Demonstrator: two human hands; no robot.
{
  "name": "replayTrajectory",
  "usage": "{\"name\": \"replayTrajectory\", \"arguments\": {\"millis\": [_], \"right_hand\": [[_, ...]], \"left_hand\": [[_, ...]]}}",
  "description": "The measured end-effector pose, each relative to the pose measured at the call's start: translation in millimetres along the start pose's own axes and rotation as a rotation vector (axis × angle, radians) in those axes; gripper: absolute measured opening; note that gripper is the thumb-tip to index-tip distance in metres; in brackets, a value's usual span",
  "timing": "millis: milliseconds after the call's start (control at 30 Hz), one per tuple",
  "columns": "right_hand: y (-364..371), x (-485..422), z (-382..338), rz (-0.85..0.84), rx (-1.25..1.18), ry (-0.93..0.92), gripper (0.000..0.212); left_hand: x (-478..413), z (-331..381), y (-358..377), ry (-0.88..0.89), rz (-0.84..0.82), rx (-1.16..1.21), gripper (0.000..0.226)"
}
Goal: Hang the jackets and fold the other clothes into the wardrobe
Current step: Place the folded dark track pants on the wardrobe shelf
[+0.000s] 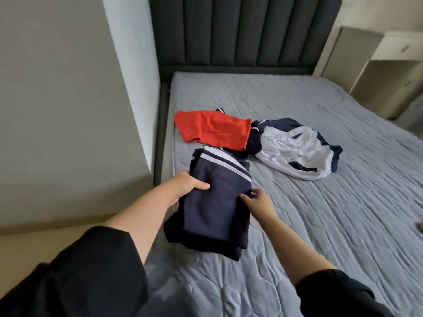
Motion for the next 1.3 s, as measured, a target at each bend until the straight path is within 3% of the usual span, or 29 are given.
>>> {"name": "replayTrajectory", "arguments": {"millis": [67,233,367,467,633,800,900,1067,1300], "right_hand": [[26,12,-57,-0.048,-0.003,-0.153,0.019],[103,80,-191,-0.196,-0.016,-0.536,0.042],[173,165,-272,-0.245,-0.03,-0.873,0.075],[246,231,-309,-0.311,0.133,-1.141,0.09],[407,343,-349,-0.525,0.55,-1.59,0.079],[533,478,-378,-0.891,0.87,-1.876,0.043],[550,568,-409,-1.059,0.844,-1.92,0.027],[518,714,-497,-1.285,0.758,-1.936,0.023],[408,911,-689,-1.348,0.516,-2.143,0.026]], "left_hand": [[5,24,-38,0.064,0.081,-0.085,0.021],[30,42,-150,0.178,0.283,-0.417,0.022],[56,18,-259,0.186,0.459,-0.708,0.028],[75,-27,-343,0.101,0.544,-0.801,0.026],[97,-108,-479,-0.055,0.594,-0.85,0.025],[141,-164,-602,-0.159,0.562,-0.888,0.024],[204,-164,-667,-0.24,0.614,-0.876,0.024],[348,-122,-759,-0.354,0.706,-0.772,0.027],[581,26,-875,-0.425,0.936,-0.66,0.026]]}}
Point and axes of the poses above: each hand's wrist, its own x-axis away from the middle knuckle, its own y-axis out of the palm, z = x × y, the point moved 7 cm from there along -x, towards the middle knuckle, and after that the axes turned 14 degrees about z, right-handed, at the moved point
